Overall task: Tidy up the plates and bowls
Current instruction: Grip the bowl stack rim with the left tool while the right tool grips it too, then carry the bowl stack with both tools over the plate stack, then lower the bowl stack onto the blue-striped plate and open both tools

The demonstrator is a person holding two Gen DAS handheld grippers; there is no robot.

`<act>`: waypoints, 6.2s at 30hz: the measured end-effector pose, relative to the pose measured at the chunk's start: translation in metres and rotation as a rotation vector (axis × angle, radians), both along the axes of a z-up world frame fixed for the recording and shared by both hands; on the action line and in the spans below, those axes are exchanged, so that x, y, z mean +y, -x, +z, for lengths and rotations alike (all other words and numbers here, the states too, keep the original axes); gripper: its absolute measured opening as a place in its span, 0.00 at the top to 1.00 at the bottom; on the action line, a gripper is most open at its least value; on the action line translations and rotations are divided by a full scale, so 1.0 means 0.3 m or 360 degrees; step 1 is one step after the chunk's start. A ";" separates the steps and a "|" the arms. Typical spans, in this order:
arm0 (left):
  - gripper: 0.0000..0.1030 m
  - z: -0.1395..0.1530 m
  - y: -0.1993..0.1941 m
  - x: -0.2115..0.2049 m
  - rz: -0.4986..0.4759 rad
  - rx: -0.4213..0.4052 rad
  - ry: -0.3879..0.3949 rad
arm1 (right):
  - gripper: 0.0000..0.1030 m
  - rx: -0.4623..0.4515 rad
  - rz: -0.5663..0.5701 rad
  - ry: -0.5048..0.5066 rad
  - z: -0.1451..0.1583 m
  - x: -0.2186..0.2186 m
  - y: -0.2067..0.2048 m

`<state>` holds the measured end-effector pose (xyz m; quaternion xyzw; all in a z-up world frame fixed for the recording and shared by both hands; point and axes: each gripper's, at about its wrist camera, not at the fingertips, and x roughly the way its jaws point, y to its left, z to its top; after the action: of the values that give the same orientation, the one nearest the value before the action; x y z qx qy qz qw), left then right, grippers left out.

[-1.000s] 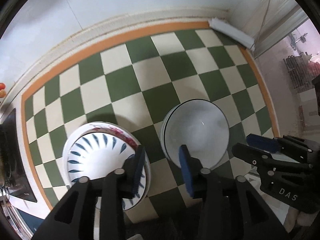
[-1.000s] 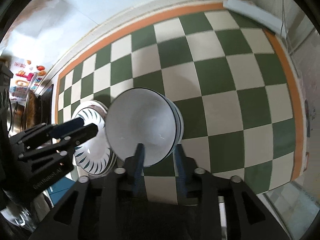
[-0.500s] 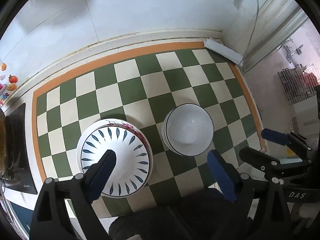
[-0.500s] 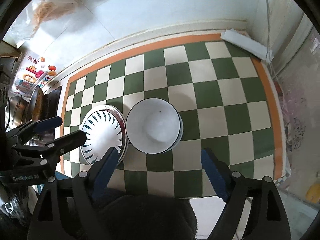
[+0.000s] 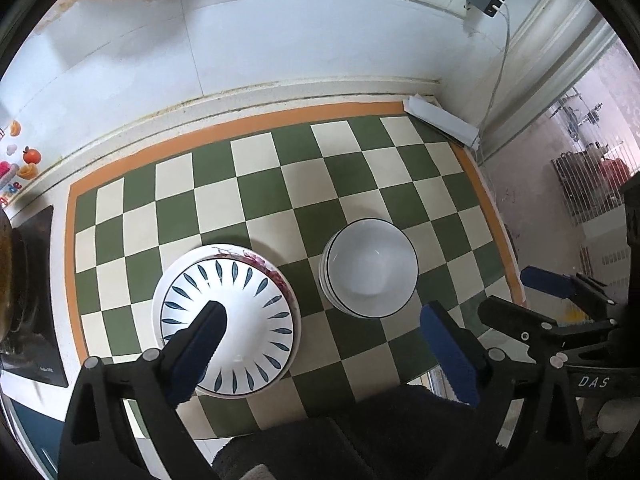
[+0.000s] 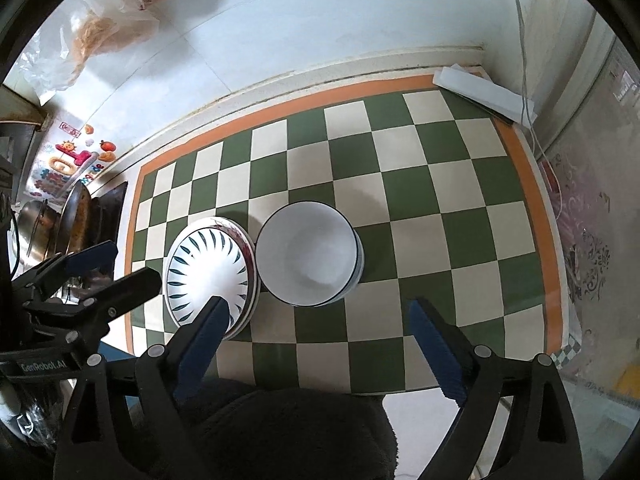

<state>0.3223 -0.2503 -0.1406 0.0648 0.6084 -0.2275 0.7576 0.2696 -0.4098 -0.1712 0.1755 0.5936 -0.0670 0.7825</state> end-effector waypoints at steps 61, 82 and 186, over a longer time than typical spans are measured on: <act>0.43 -0.652 -0.264 -0.194 -0.0008 0.0725 0.0183 | 0.49 -0.0003 -0.0418 -0.0900 -0.817 -0.161 -0.174; 0.43 -0.419 -0.303 0.012 0.0123 0.0503 0.0302 | 0.49 -0.0118 -0.0163 -0.0849 -0.601 -0.048 -0.264; 0.00 0.314 0.606 0.668 0.0656 -0.0755 0.0039 | 0.02 -0.0737 0.0194 0.0353 0.283 0.708 0.424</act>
<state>0.1403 -0.0499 -0.0465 -0.0179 0.4123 -0.0550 0.9092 0.1422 -0.1973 -0.0863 0.0630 0.3972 -0.0424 0.9146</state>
